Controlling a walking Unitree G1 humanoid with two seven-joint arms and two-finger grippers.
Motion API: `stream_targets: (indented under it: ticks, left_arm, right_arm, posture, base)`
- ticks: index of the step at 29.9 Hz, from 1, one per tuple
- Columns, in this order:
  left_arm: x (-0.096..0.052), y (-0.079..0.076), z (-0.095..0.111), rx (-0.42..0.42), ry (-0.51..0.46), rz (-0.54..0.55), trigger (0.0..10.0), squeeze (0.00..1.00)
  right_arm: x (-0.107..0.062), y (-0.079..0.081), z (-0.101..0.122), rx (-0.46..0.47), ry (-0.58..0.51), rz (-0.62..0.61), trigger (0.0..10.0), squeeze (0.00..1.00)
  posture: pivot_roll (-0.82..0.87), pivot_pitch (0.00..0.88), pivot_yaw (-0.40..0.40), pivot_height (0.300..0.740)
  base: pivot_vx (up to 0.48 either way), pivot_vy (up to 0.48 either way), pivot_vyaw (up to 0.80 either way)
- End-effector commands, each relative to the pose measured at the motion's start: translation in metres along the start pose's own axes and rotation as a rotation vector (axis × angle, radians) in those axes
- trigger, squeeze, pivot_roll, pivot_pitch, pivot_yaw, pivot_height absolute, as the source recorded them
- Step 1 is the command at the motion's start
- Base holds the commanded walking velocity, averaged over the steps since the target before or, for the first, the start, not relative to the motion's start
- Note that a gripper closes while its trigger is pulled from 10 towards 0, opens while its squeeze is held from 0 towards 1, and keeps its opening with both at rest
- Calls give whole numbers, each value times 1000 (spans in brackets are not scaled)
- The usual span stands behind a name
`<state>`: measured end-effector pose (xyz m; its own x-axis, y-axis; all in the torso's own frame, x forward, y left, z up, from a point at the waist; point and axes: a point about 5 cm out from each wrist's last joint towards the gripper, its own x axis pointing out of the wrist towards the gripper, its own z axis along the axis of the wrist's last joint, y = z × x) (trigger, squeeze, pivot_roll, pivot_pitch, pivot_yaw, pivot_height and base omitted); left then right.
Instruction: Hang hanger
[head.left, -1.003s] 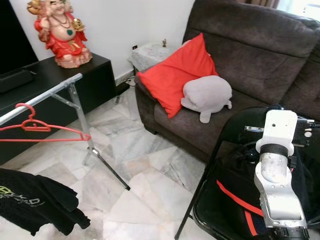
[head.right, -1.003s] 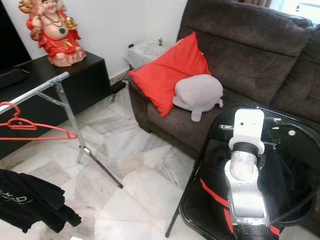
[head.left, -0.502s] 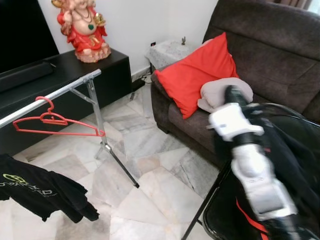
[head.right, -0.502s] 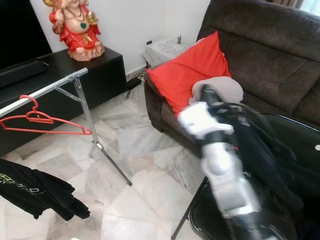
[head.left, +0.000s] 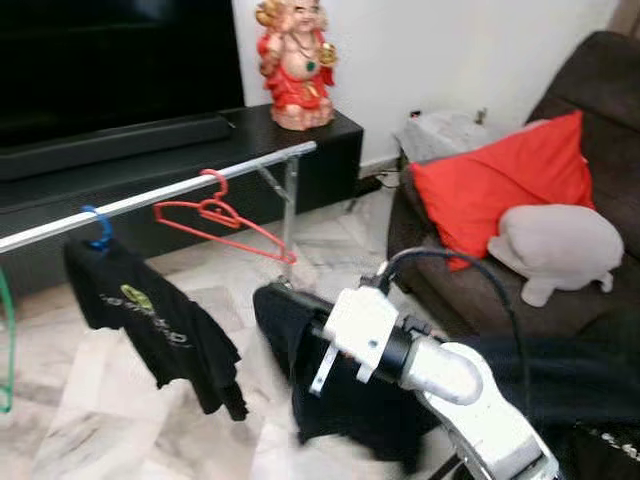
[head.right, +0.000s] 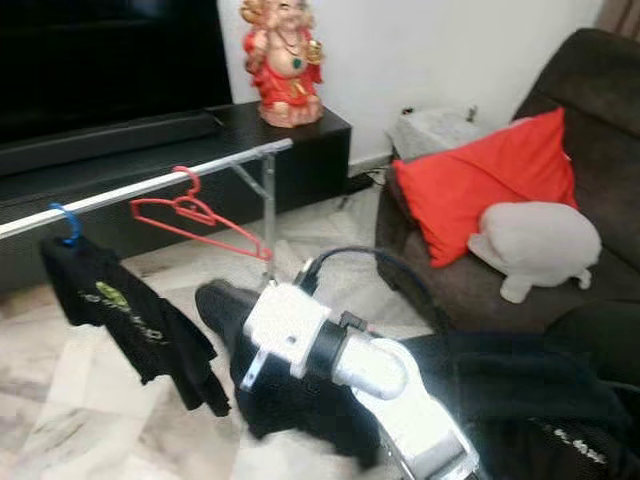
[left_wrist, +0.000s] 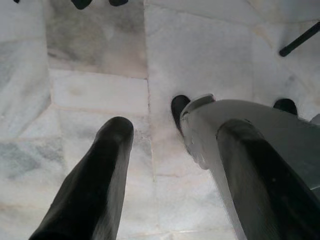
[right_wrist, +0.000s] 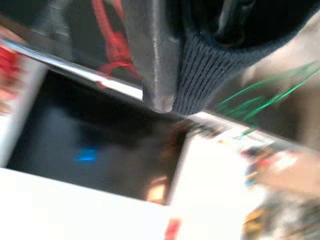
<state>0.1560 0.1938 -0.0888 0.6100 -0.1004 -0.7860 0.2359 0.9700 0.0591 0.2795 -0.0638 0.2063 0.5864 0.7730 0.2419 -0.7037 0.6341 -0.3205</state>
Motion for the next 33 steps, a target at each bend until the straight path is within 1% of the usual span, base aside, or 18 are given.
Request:
stream_targets:
  ticks: [1,3,5,7,8,9,10,11,12,17,20,22,23,24,25,29,32,33]
  left_arm:
    - [0,-4,-2,1,14,-9,10000,0]
    - [3,-11,3,6,8,-17,10000,0]
    - [6,-16,8,9,0,-22,10000,0]
    - [6,-16,9,12,-2,-21,10000,0]
    - [5,-10,8,20,-2,-16,10000,0]
    - [5,-10,8,20,-2,-16,10000,0]
    - [2,0,5,25,-5,-8,10000,0]
    - [0,7,5,31,-11,-2,10000,0]
    - [0,7,5,31,-11,-2,10000,0]
    - [0,18,20,85,-70,-19,10000,0]
    - [2,27,43,203,-136,-40,10000,0]
    - [3,31,66,241,-219,-54,10000,0]
    - [2,33,70,240,-233,-47,10000,0]
    - [1,38,72,283,-237,-19,10000,0]
    - [-1,46,73,272,-243,19,10000,0]
    - [-3,56,76,100,-281,97,10000,0]
    - [-3,53,83,21,-348,117,10000,0]
    - [-3,51,87,22,-372,117,10000,0]
  right_arm:
    - [-11,-22,-16,42,67,-145,10000,0]
    - [-17,-29,-29,83,132,-199,10000,0]
    - [-26,-38,-50,103,282,-289,10000,0]
    - [-32,-44,-64,146,369,-368,10000,0]
    - [-40,-50,-78,200,448,-458,10000,0]
    - [-40,-50,-78,200,448,-458,10000,0]
    - [-46,-50,-89,237,501,-491,10000,0]
    - [-51,-46,-99,247,555,-471,10000,0]
    - [-51,-46,-99,247,555,-471,10000,0]
    - [-59,-23,-129,233,703,-313,10000,0]
    - [-61,-12,-140,254,753,-213,10000,0]
    - [-61,-13,-145,236,768,-219,10000,0]
    - [-60,-12,-146,241,769,-223,10000,0]
    - [-59,-12,-146,236,766,-223,10000,0]
    - [-58,-13,-146,248,760,-241,10000,0]
    - [-58,-20,-148,278,747,-319,10000,0]
    - [-57,-26,-146,280,708,-386,10000,0]
    - [-55,-28,-144,280,685,-403,10000,0]
  posture:
    - [-33,62,12,740]
    - [-30,63,12,740]
    - [-26,65,13,740]
    - [-28,66,15,740]
    - [-30,64,17,740]
    - [-30,64,17,740]
    - [-29,65,19,740]
    - [-25,66,19,740]
    - [-25,66,19,740]
    - [-12,65,19,740]
    - [1,61,12,740]
    - [3,60,8,740]
    - [-3,55,9,740]
    - [-7,54,8,740]
    - [-2,50,5,740]
    - [8,47,3,740]
    - [-3,39,3,740]
    - [-2,36,4,740]
  base:
    - [0,0,0]
    - [0,0,0]
    - [0,0,0]
    - [0,0,0]
    - [0,0,0]
    - [0,0,0]
    - [0,0,0]
    - [0,0,0]
    - [0,0,0]
    - [0,0,0]
    - [0,0,0]
    - [0,0,0]
    - [0,0,0]
    - [0,0,0]
    - [0,0,0]
    - [0,0,0]
    - [0,0,0]
    - [0,0,0]
